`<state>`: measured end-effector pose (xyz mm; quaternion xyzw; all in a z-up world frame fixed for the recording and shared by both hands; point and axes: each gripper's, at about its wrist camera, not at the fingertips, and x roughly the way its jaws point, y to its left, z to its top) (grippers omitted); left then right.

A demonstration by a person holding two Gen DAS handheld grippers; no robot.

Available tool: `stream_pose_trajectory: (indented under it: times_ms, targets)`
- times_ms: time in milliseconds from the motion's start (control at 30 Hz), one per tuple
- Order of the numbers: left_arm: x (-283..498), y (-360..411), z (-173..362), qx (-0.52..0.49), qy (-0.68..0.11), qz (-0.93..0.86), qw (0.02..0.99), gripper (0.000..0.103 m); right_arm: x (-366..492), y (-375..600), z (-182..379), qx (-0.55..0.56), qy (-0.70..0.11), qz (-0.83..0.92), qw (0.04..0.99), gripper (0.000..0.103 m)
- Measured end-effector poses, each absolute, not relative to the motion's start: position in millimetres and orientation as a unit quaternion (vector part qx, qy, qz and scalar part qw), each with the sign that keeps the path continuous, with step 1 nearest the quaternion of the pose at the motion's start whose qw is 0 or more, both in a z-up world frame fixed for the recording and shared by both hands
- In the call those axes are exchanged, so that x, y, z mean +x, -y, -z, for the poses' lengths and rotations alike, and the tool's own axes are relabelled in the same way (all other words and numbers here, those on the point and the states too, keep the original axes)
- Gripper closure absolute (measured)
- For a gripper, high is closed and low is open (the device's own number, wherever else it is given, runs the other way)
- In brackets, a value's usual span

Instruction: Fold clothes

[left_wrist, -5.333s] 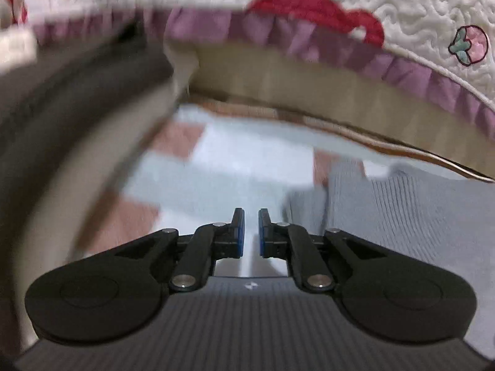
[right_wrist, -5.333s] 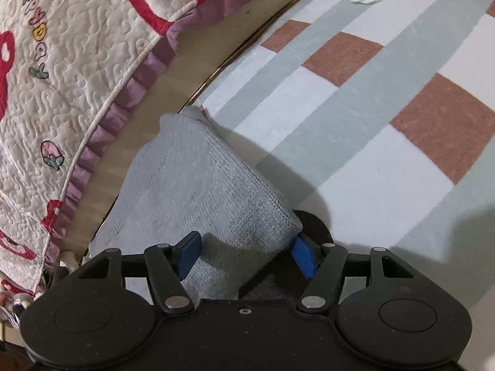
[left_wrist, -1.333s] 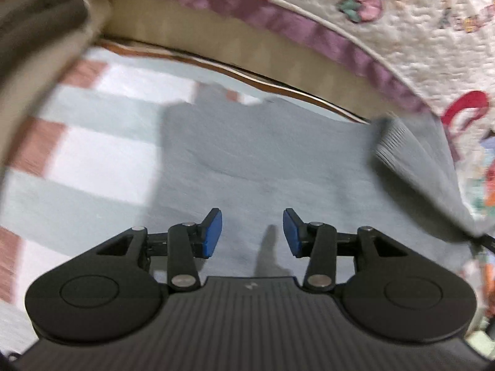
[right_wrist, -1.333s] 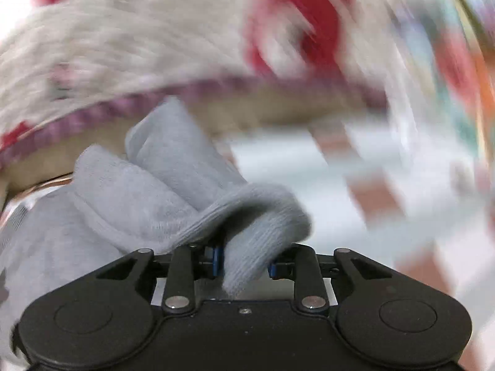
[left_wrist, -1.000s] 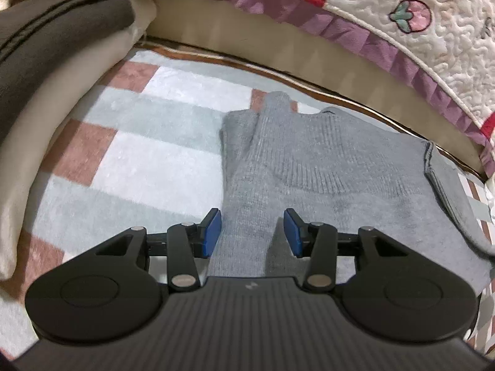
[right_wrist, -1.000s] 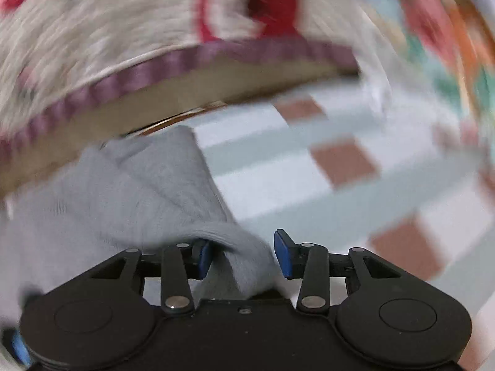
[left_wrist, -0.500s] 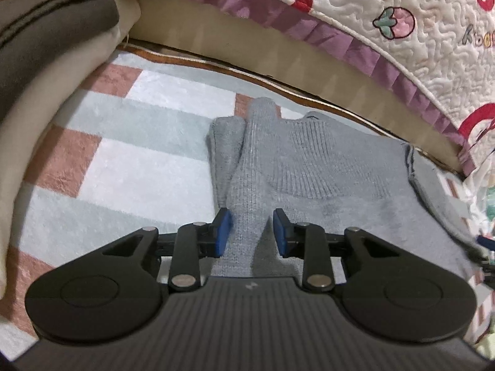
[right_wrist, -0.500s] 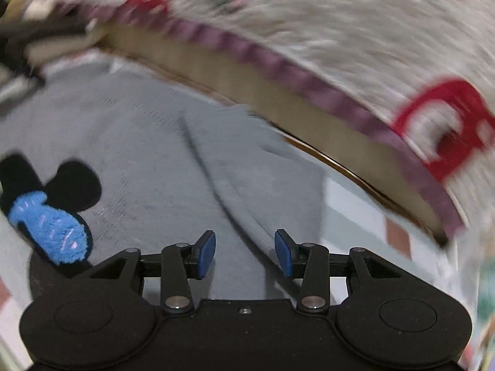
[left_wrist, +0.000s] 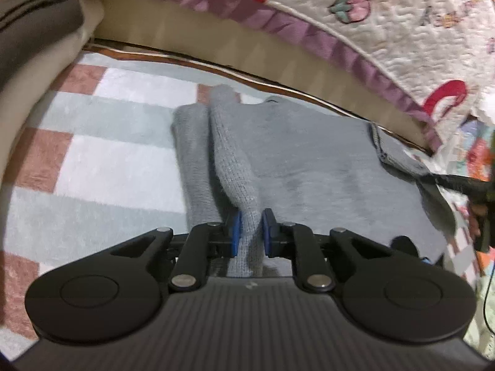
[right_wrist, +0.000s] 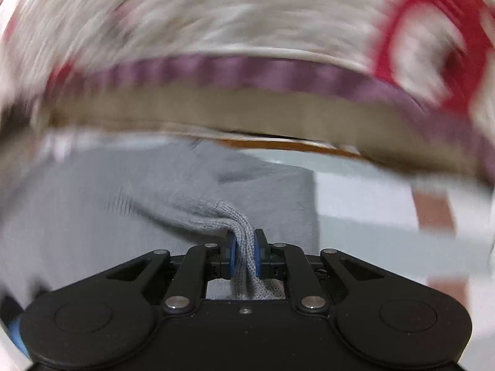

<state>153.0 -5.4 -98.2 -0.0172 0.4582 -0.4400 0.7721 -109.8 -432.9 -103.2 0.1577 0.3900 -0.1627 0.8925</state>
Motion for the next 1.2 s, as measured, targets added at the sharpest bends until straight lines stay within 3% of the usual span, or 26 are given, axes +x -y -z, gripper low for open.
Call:
stream_pose_trajectory:
  times_ms: [67, 133, 200, 300, 333, 400, 467, 700, 867, 967, 1100, 1200]
  targets:
    - [151.5, 9.9, 102.8, -0.004, -0.465, 0.442, 0.767, 0.088, -114.6, 459.3, 98.8, 0.238, -0.37, 0.174, 0.881, 0.086]
    - [149.7, 15.6, 107.4, 0.012, -0.472, 0.442, 0.763, 0.085, -114.7, 460.1, 104.1, 0.228, -0.382, 0.177, 0.878, 0.078]
    - [148.4, 19.7, 111.6, 0.016, -0.48, 0.445, 0.755, 0.063, -116.7, 457.8, 108.3, 0.224, -0.39, 0.175, 0.876, 0.062]
    - [146.6, 24.3, 116.6, 0.013, -0.486, 0.449, 0.75, 0.064, -120.2, 455.5, 115.1, 0.236, -0.392, 0.165, 0.873, 0.055]
    - [146.7, 25.6, 117.4, 0.01, -0.485, 0.447, 0.751, 0.066, -118.6, 455.0, 117.3, 0.231, -0.393, 0.164, 0.875, 0.055]
    - [148.0, 24.3, 114.7, -0.004, -0.48, 0.449, 0.754, 0.09, -113.4, 453.9, 121.5, 0.213, -0.394, 0.161, 0.879, 0.06]
    - [149.6, 20.3, 109.4, -0.025, -0.471, 0.451, 0.758, 0.092, -111.6, 455.2, 116.1, 0.21, -0.386, 0.149, 0.886, 0.089]
    - [136.9, -39.3, 70.7, -0.186, -0.442, 0.467, 0.743, 0.094, -179.4, 486.8, 83.0, 0.425, -0.25, 0.094, 0.865, 0.09]
    - [87.9, -96.3, 59.3, -0.231, -0.469, 0.471, 0.71, 0.094, -261.4, 468.9, 82.8, 0.499, -0.227, 0.092, 0.831, 0.09]
    - [54.7, -124.0, 55.5, -0.208, -0.501, 0.466, 0.699, 0.094, -307.6, 453.0, 86.1, 0.525, -0.229, 0.088, 0.815, 0.09]
    - [11.8, -121.6, 51.4, -0.072, -0.54, 0.457, 0.703, 0.093, -351.5, 438.3, 112.6, 0.566, -0.274, 0.079, 0.774, 0.088]
    - [-1.7, -106.5, 45.4, -0.001, -0.536, 0.457, 0.71, 0.091, -363.0, 423.9, 128.5, 0.541, -0.31, 0.099, 0.776, 0.081]
